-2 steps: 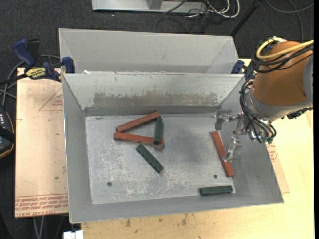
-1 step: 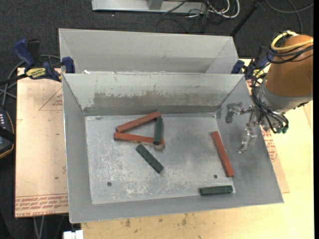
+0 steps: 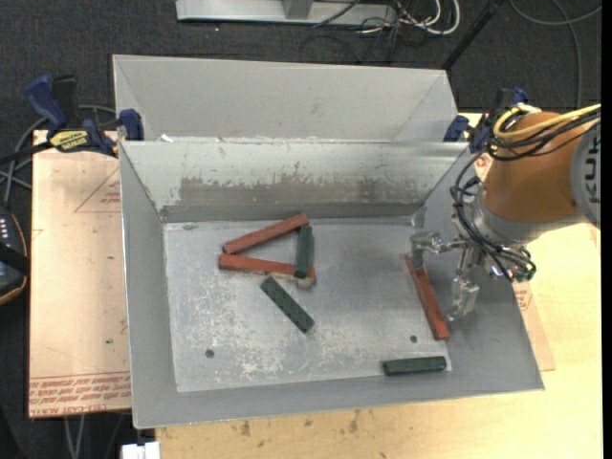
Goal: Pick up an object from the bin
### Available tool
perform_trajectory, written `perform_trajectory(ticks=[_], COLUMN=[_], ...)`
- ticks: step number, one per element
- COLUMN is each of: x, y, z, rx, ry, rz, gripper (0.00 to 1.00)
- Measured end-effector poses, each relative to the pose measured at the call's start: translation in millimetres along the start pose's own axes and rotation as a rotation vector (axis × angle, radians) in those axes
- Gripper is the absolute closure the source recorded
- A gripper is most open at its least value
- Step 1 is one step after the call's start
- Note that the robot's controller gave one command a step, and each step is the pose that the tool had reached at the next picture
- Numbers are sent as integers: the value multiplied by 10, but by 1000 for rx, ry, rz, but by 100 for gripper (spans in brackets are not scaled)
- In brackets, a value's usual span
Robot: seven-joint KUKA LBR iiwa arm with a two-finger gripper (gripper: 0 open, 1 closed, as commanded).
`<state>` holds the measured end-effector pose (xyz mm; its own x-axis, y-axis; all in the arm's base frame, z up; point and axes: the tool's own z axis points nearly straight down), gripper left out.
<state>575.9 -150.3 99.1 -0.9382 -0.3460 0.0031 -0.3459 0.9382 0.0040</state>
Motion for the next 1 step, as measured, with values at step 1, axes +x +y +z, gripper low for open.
perform_trajectory(ticks=[1], x=[-6], y=[110], z=[235], rx=[-13], ry=[-8], rz=[-472], gripper=[0])
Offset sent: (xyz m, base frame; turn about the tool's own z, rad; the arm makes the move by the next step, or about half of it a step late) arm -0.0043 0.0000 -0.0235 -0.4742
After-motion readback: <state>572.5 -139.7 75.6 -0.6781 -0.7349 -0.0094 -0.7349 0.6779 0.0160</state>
